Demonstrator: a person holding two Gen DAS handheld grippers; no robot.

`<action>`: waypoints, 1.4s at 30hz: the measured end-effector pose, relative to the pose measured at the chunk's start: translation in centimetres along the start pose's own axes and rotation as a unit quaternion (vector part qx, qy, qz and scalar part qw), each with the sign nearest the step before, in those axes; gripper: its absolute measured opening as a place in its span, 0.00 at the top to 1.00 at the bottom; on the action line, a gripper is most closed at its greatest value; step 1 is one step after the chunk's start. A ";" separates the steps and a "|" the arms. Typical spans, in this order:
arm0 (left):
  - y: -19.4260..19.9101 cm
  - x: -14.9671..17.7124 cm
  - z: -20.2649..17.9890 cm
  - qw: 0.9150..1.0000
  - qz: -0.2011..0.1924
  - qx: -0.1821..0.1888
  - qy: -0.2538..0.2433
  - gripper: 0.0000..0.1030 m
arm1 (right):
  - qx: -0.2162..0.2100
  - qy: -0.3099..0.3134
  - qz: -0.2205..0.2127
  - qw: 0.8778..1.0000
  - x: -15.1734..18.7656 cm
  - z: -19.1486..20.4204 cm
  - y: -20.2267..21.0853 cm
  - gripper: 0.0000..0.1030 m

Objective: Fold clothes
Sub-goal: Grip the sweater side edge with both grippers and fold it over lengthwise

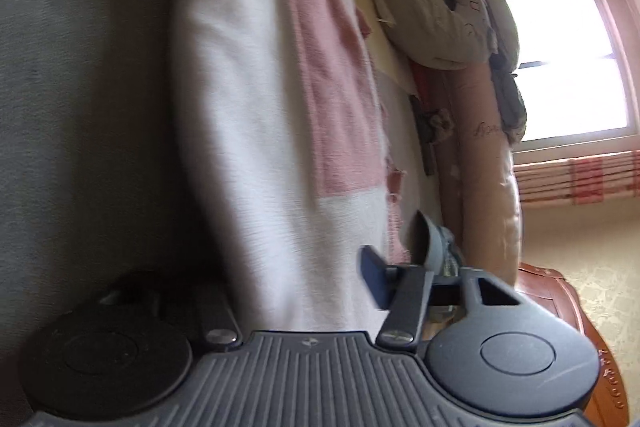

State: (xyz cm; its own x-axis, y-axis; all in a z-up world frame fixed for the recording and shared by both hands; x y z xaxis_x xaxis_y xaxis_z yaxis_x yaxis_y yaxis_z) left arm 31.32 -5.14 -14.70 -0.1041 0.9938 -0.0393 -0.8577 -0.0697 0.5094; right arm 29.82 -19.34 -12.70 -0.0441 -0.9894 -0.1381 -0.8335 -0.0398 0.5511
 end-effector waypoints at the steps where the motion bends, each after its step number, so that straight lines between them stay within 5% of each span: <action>1: 0.2 0.0 0.1 1.000 -0.001 0.004 0.000 0.85 | -0.007 0.000 -0.002 1.000 0.1 0.2 0.1 0.71; 9: 0.1 -0.2 0.0 1.000 0.000 0.014 0.000 0.88 | -0.041 0.041 0.002 0.998 -0.3 -0.1 -0.4 0.80; 18: 1.5 0.5 1.5 0.998 -0.001 0.035 0.049 0.90 | -0.078 -0.046 0.001 0.996 -0.1 -2.7 -0.2 0.86; 29: 5.3 1.3 3.6 0.996 -0.014 -0.025 0.080 0.92 | -0.036 -0.080 -0.018 0.996 -0.2 -4.4 3.5 0.88; 42: 17.3 3.1 -5.5 0.995 -0.043 -0.056 0.065 0.92 | -0.026 -0.062 -0.036 0.997 0.8 3.7 14.2 0.88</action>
State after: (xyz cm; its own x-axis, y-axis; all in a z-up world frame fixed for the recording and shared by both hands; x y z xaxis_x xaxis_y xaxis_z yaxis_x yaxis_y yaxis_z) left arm 13.41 -3.78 -10.74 -0.0855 0.9775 -0.1928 -0.9166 -0.0013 0.3999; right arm 15.90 -20.20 -8.07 -0.0547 -0.9592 -0.2774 -0.8072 -0.1211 0.5778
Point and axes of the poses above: each gripper's, at about its wrist camera, not at the fingertips, and y roughly against the way its jaws point, z to its left, x to its underside, the point moved 2 cm from there along -y, roughly the way its jaws point
